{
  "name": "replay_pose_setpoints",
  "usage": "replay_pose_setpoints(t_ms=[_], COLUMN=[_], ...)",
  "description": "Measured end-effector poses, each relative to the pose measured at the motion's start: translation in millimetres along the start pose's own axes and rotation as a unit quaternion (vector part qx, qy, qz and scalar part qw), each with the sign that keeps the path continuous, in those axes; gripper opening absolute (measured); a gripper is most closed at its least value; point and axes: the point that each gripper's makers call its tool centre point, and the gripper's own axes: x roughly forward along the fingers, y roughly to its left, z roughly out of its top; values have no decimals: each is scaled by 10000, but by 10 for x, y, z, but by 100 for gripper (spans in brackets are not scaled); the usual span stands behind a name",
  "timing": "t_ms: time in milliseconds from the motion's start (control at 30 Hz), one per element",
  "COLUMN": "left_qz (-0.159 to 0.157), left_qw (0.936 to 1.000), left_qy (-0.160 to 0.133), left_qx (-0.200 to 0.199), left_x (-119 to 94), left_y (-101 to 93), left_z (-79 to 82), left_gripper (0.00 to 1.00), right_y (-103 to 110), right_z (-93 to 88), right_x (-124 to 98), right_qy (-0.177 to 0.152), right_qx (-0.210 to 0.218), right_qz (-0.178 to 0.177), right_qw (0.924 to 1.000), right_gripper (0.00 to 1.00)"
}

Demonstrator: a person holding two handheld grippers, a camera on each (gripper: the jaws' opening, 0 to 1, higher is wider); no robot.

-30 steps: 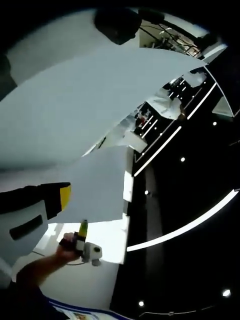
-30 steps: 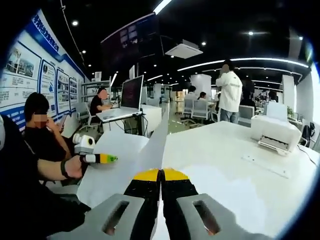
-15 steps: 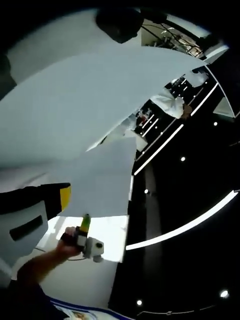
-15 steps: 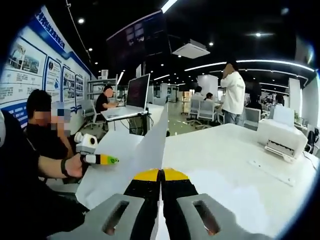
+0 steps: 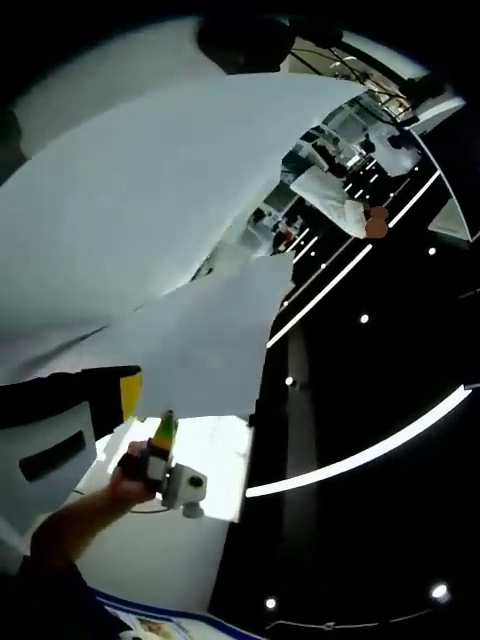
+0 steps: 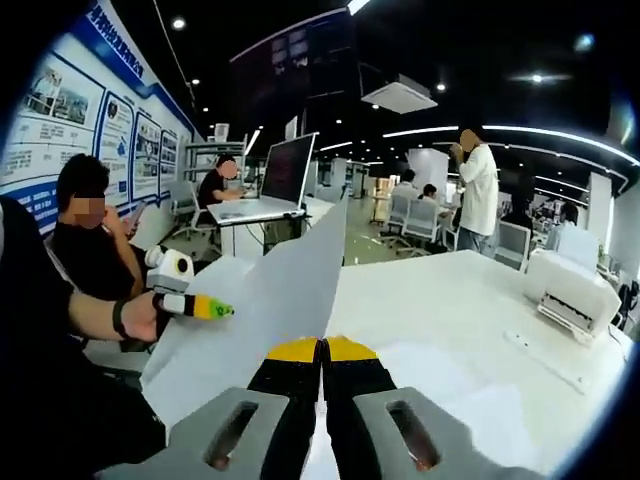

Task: Organize the stack of printing papers by aligning and flattening the scattered papers on the table

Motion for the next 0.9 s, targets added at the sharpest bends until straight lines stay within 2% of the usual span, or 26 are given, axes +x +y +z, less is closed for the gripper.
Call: replay_pose_setpoints(t_ms=[633, 900], left_qz=[-6, -12], left_qw=[10000, 10000], left_qy=[74, 78], left_qx=[39, 29], left_x=[12, 9], left_y=[-18, -21], left_z=[-23, -24], left_gripper=[22, 22], right_y=[59, 75], right_z=[-12, 2], right_x=[275, 382], right_qy=[166, 66], right_qx=[-317, 333], right_qz=[-4, 25], right_qw=[9994, 9994], right_gripper=[0, 0])
